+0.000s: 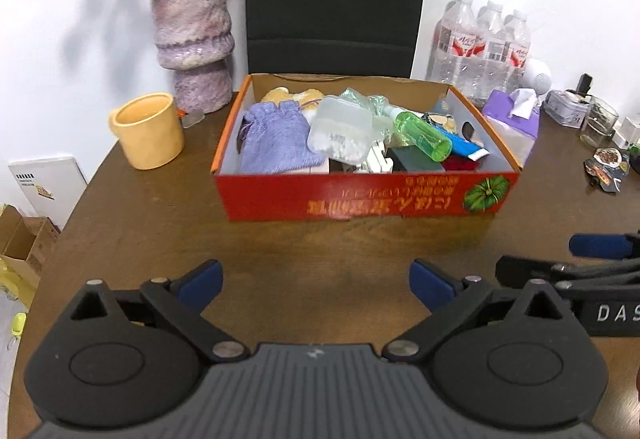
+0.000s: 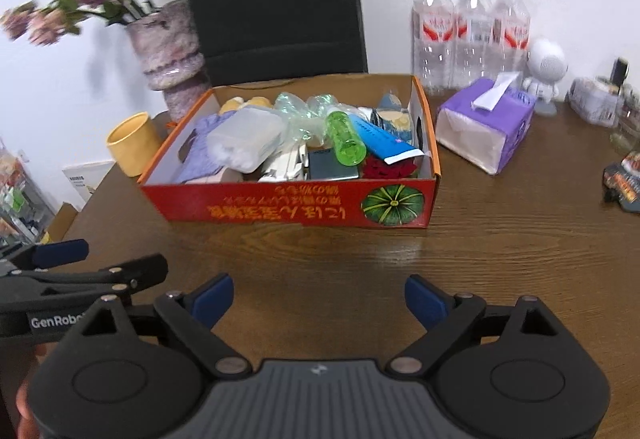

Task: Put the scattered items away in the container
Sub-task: 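Withdraw both grippers from the box back over the table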

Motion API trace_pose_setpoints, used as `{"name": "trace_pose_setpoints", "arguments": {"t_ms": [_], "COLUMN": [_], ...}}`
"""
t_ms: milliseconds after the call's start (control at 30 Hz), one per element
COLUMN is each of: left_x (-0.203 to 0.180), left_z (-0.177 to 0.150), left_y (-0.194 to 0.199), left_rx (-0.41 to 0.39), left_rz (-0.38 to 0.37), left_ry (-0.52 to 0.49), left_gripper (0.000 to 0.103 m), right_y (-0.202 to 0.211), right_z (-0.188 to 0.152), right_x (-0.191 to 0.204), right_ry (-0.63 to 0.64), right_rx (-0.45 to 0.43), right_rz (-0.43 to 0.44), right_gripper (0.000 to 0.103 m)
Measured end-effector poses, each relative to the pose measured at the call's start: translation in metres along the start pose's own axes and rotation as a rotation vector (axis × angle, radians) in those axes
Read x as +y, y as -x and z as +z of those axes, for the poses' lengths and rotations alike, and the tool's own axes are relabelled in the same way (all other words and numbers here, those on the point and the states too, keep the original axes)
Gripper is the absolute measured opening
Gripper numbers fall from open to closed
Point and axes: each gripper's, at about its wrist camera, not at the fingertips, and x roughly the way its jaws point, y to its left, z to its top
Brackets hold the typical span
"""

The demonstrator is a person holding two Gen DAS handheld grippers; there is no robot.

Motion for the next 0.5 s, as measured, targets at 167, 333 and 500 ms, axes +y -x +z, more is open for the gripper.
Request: {"name": "trace_pose_setpoints", "arguments": {"t_ms": [167,333,500], "left_x": [0.006,0.015,0.018], "left_z": [-0.052,-0.103,-0.130], "left_y": [0.020,0.030,0.020], "left_rx": [-0.124,-0.184,-0.171], "left_rz": [-0.010,-0.019,0.017], "left_ry": [0.020,0.068,0.050], "left_gripper": [0.103,0.103,0.103], "right_y": [0.007,0.001,-0.008], "right_z": [-0.047,-0.091,-0.127], "right_x": [0.004,0.003,-0.001], "right_ry": [0.007,0.022,-0.026], "right_rx": [-0.073,-0.117,-0.102], "right_rz": [0.002,-0.045,-0.057], "right_gripper": [0.096,0.096,0.099]}}
